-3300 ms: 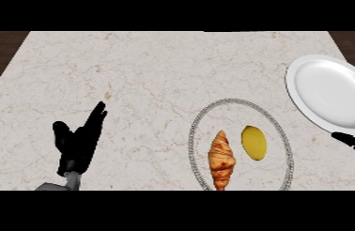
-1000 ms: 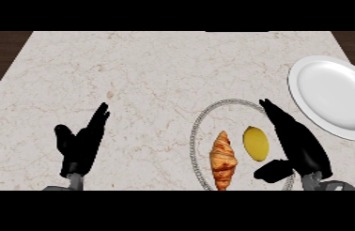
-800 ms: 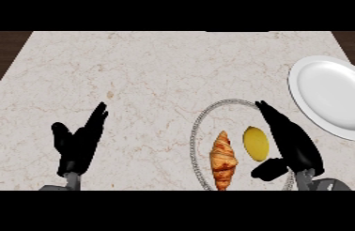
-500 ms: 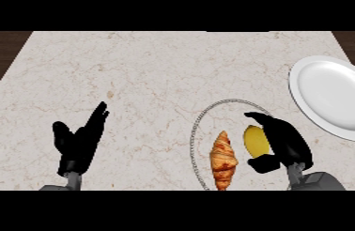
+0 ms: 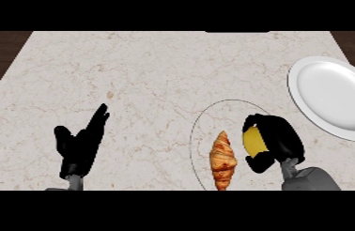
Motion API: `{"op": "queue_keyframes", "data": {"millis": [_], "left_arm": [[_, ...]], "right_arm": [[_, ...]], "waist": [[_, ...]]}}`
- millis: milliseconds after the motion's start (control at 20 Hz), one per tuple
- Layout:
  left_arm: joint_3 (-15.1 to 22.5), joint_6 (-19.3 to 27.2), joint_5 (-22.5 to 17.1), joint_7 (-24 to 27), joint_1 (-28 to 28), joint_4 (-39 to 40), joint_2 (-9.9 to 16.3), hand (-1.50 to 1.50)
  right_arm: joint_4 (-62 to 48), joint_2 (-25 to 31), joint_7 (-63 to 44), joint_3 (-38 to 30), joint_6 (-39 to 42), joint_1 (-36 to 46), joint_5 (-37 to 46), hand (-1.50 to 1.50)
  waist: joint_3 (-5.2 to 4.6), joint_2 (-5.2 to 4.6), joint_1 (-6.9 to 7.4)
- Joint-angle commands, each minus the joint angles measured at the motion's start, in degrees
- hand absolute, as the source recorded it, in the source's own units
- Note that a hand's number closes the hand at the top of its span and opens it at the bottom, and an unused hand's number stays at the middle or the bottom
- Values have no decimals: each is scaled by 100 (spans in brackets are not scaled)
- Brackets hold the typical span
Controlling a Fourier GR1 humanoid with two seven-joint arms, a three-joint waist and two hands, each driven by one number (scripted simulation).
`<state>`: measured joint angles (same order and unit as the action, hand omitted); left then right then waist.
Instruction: Pick the lemon from the placemat and place it in the plate
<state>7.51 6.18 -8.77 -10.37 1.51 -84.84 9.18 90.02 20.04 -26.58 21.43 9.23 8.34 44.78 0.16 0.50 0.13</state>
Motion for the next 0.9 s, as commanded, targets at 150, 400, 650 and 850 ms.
{"op": "queue_keyframes", "data": {"millis": [150,400,650,850], "left_arm": [[99,-55,-2,-435,255,-211,-19,0],[3,-139,-12,-155,97,198,-73,0],[175,-21,141,-106,278,58,-219,0],[-209,-210,-119,-256,-99,213,-18,0]], "right_arm": [[-34,-1310,-1652,605,-288,157,997,150],[150,-1893,-1913,939,-1669,336,2066,150],[950,-1644,-2010,918,-2402,254,2935,150],[936,-1991,-2283,531,-3056,342,3185,150]], "waist": [[-16,-41,28],[-17,-43,7],[-17,-25,-46],[-16,-51,-40]]}}
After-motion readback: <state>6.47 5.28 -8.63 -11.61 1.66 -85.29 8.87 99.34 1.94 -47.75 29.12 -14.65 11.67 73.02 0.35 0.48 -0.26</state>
